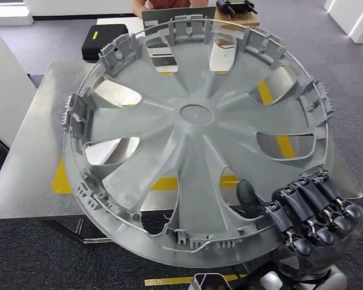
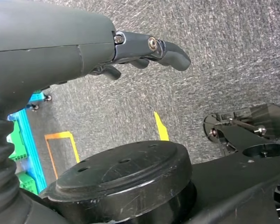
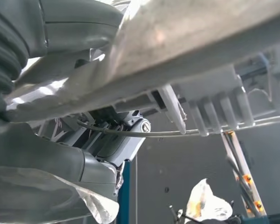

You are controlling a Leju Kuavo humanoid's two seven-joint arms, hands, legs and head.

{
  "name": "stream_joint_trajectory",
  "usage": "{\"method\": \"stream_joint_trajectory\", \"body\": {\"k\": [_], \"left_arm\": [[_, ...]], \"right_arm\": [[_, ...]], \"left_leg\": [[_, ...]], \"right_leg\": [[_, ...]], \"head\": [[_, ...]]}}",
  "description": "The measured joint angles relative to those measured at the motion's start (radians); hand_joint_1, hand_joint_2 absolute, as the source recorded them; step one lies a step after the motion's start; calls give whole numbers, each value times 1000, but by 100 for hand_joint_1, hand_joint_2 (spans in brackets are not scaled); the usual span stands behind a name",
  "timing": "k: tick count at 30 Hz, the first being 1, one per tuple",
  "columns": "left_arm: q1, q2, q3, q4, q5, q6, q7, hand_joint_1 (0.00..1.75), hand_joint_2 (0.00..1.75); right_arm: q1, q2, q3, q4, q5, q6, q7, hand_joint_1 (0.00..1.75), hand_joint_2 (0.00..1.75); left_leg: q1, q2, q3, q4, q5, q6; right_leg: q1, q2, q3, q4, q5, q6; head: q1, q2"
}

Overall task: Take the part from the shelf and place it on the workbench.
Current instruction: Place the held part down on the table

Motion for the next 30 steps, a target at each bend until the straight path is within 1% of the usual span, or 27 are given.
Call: {"method": "stream_joint_trajectory", "body": {"k": [6, 13, 19, 30], "left_arm": [[5, -3, 1, 0, 26, -3, -19, 0, 175], [8, -3, 2, 0, 39, -13, -25, 0, 175], [11, -3, 3, 0, 59, -17, -23, 0, 175], [12, -3, 4, 0, 71, -16, -22, 0, 175]], "right_arm": [[9, 0, -119, -5, -1, 0, -1, 175, 175], [13, 0, -203, -3, -1, 0, 3, 175, 175], [13, -1, -301, 21, -1, 0, 27, 175, 175], [13, -8, -403, 62, -1, 0, 12, 175, 175]], "left_leg": [[0, 0, 0, 0, 0, 0], [0, 0, -1, 0, 0, 0], [0, 0, -1, 0, 0, 0], [0, 0, -2, 0, 0, 0]], "right_leg": [[0, 0, 0, 0, 0, 0], [0, 0, -1, 0, 0, 0], [0, -1, -1, 0, 0, 0], [0, -1, -1, 0, 0, 0]], "head": [[0, 0], [0, 0], [0, 0], [0, 0]]}}
